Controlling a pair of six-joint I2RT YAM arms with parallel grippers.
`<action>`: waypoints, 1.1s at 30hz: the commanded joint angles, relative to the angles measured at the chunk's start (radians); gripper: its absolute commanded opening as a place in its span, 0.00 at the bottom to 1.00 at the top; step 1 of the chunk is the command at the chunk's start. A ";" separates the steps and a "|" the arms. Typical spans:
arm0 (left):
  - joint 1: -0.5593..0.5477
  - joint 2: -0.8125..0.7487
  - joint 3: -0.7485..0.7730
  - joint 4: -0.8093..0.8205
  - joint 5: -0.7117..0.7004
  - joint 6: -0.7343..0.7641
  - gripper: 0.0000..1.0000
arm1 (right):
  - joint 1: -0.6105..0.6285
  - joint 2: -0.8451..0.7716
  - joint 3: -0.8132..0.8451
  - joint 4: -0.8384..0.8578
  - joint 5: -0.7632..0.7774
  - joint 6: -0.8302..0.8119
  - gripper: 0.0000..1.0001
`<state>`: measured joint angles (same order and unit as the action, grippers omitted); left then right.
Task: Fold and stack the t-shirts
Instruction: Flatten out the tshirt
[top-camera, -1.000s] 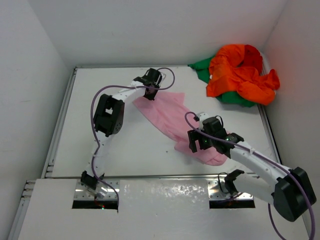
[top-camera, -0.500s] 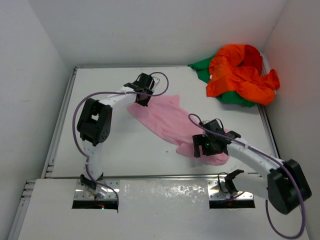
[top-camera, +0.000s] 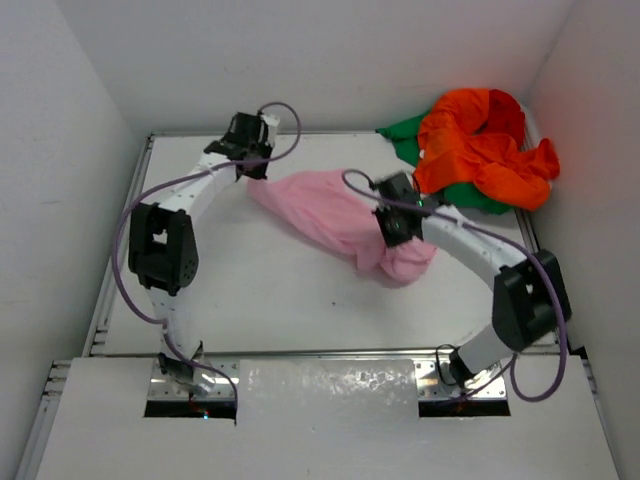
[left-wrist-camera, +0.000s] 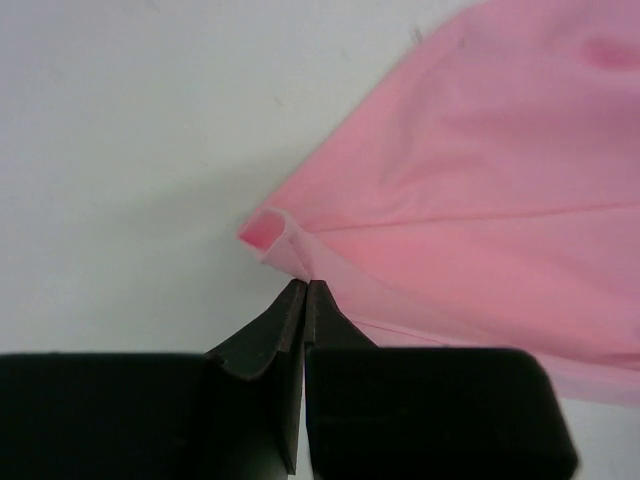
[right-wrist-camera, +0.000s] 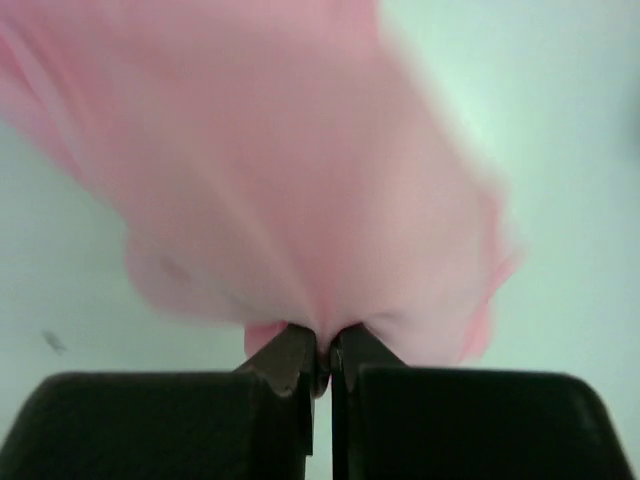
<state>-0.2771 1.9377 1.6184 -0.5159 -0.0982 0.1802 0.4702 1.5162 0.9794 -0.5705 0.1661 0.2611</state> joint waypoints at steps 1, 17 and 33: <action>0.070 -0.051 0.226 0.005 0.014 0.011 0.00 | -0.028 0.115 0.474 -0.050 0.073 -0.190 0.00; 0.102 -0.469 -0.096 -0.058 -0.046 0.165 0.00 | -0.107 -0.049 0.356 -0.062 -0.322 -0.317 0.15; 0.102 -0.600 -0.666 -0.006 -0.011 0.148 0.00 | -0.150 -0.123 -0.028 -0.012 -0.179 0.118 0.70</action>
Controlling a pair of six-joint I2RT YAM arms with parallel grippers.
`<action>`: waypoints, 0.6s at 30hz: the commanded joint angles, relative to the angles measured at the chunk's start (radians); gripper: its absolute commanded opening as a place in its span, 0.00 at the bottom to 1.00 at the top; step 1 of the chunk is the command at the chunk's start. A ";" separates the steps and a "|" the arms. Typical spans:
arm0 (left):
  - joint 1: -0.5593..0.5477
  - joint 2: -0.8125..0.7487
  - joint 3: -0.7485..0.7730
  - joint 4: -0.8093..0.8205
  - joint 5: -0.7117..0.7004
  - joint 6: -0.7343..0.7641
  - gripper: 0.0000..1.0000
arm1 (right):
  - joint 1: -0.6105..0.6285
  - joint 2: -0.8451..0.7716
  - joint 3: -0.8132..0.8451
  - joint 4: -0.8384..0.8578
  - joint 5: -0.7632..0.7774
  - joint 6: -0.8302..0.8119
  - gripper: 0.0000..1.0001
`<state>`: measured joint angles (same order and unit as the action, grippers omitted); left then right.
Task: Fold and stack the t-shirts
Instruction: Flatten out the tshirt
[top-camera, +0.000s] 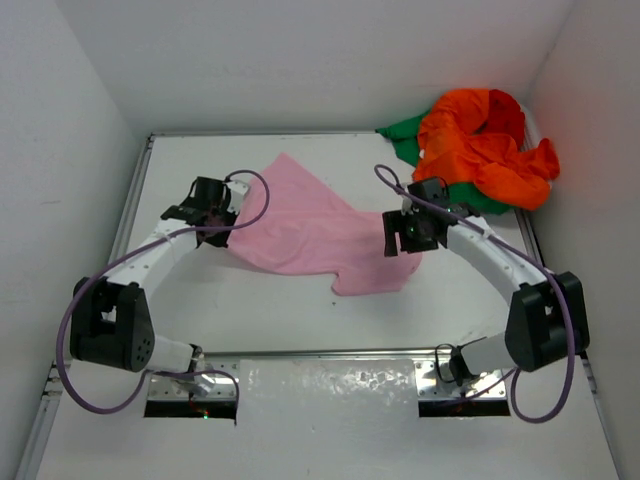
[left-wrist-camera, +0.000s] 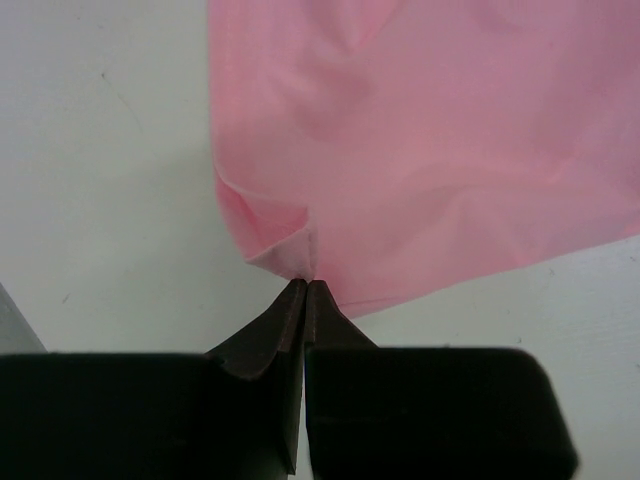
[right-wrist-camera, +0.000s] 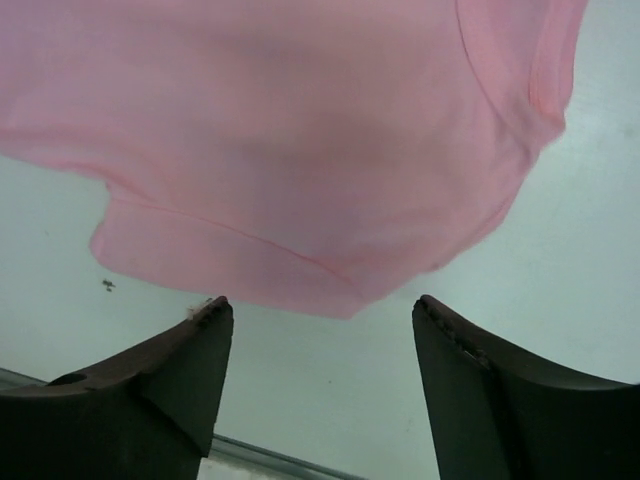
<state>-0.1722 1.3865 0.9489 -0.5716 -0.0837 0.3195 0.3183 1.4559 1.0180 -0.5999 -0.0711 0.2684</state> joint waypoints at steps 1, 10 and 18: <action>-0.003 -0.049 0.002 0.049 -0.025 0.009 0.00 | 0.002 -0.062 -0.109 0.018 0.070 0.120 0.72; -0.003 -0.058 -0.007 0.042 -0.022 0.003 0.00 | -0.004 0.031 -0.331 0.322 -0.022 0.417 0.63; -0.003 -0.061 -0.004 0.044 -0.019 0.003 0.00 | -0.004 0.015 -0.470 0.497 -0.004 0.597 0.51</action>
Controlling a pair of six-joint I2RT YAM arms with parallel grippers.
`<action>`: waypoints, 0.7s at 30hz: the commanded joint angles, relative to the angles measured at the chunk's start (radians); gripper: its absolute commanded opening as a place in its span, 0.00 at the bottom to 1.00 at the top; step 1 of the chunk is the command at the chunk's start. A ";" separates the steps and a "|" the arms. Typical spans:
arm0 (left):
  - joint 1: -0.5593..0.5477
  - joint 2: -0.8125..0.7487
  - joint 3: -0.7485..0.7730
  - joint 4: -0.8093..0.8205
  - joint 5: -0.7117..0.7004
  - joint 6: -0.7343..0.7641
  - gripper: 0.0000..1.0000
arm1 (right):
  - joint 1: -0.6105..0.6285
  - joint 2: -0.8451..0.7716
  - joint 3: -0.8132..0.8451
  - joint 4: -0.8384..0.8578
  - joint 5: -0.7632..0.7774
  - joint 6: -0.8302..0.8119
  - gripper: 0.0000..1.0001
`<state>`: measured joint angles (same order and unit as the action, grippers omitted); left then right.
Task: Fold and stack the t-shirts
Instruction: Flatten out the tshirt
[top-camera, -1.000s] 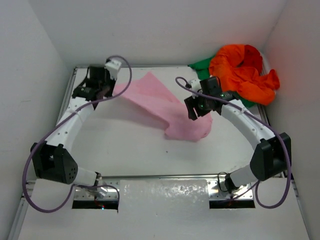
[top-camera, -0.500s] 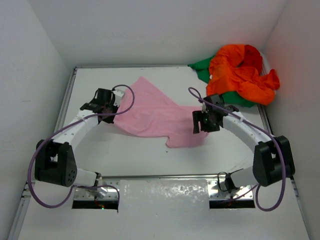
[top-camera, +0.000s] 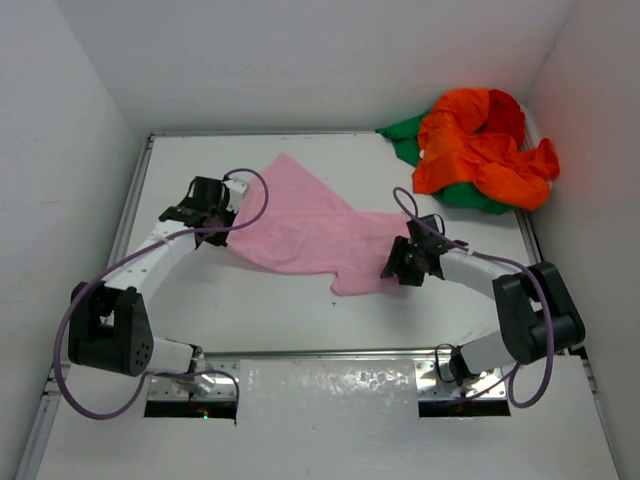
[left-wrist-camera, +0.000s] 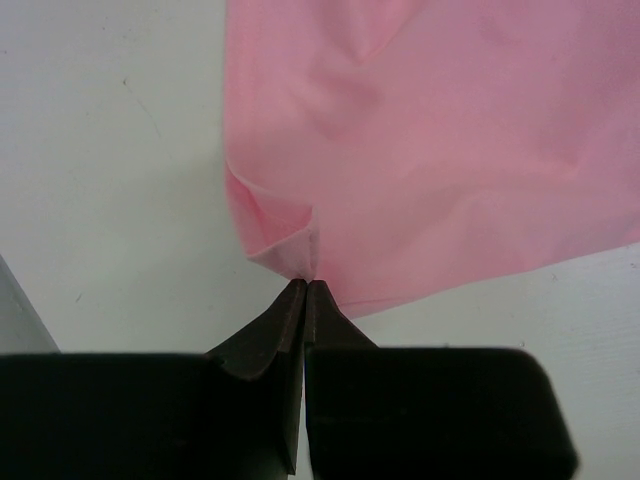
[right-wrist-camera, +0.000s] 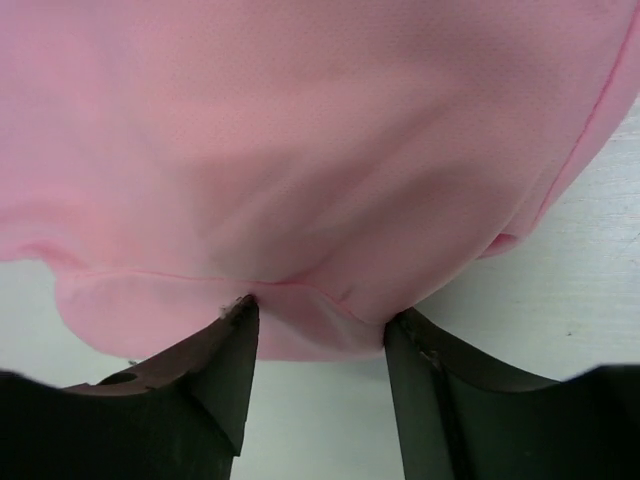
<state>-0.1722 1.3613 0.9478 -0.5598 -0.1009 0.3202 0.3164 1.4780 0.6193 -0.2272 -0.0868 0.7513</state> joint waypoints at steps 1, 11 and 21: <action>-0.003 -0.036 -0.003 0.032 -0.002 -0.001 0.00 | -0.002 -0.002 -0.078 0.143 0.028 0.112 0.49; -0.003 -0.028 0.067 0.079 -0.043 0.005 0.00 | -0.007 0.077 0.262 0.019 0.203 -0.098 0.00; 0.111 0.327 0.820 0.138 -0.082 -0.062 0.00 | -0.120 0.439 1.310 -0.253 0.047 -0.256 0.00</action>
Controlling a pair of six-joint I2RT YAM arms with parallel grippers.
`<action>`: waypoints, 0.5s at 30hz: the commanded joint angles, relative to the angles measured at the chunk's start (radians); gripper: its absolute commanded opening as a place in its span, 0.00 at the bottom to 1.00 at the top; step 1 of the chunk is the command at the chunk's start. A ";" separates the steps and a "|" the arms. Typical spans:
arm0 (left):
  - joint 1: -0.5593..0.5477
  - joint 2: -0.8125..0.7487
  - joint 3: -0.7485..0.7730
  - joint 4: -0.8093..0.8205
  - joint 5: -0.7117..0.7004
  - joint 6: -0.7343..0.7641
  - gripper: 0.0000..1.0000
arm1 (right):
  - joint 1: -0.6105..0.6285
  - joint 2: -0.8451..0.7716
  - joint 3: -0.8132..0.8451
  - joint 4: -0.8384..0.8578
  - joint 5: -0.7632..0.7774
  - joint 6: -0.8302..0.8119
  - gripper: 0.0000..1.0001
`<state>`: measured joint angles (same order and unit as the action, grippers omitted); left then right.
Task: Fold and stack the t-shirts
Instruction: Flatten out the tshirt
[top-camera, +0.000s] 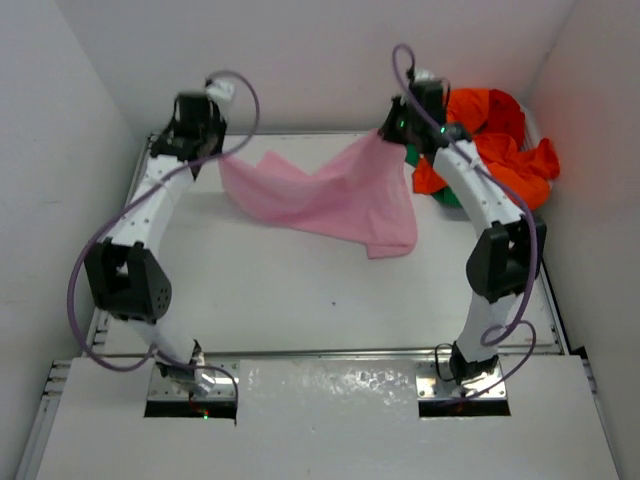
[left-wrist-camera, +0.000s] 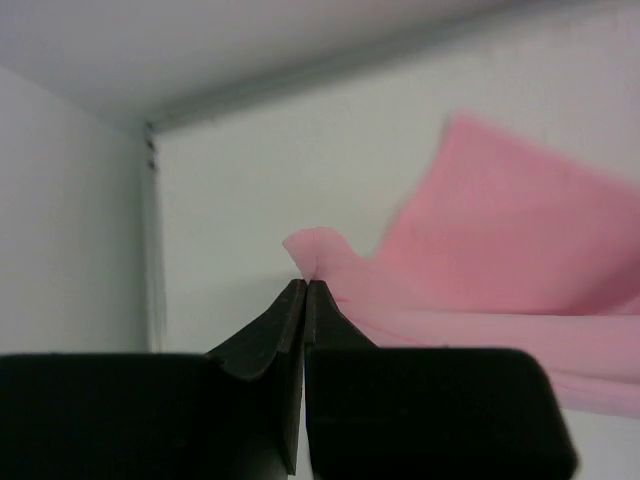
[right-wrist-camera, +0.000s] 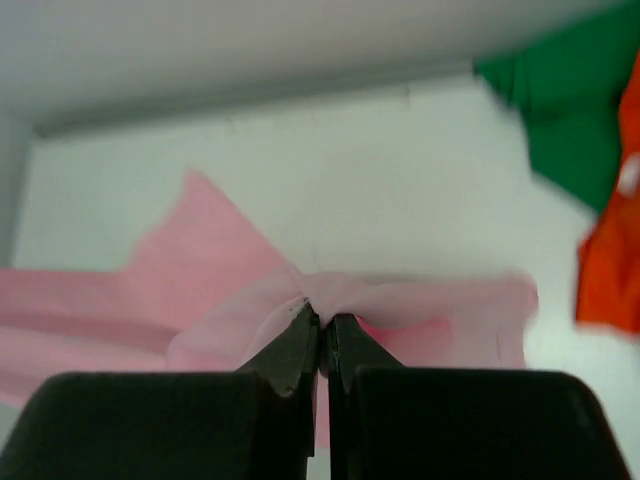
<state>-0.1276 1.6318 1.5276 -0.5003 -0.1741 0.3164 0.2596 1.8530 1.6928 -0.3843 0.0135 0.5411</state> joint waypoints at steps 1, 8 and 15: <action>0.075 0.072 0.291 0.080 0.001 -0.069 0.00 | -0.069 0.081 0.292 -0.102 -0.067 -0.044 0.00; 0.083 0.040 0.378 0.120 0.102 -0.073 0.00 | -0.074 0.045 0.399 -0.050 -0.136 -0.076 0.00; 0.091 -0.199 0.076 0.089 0.065 0.016 0.00 | -0.072 -0.320 -0.175 0.053 -0.161 -0.107 0.00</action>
<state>-0.0406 1.5394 1.6783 -0.4053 -0.0860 0.2871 0.1871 1.6600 1.6596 -0.3744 -0.1215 0.4667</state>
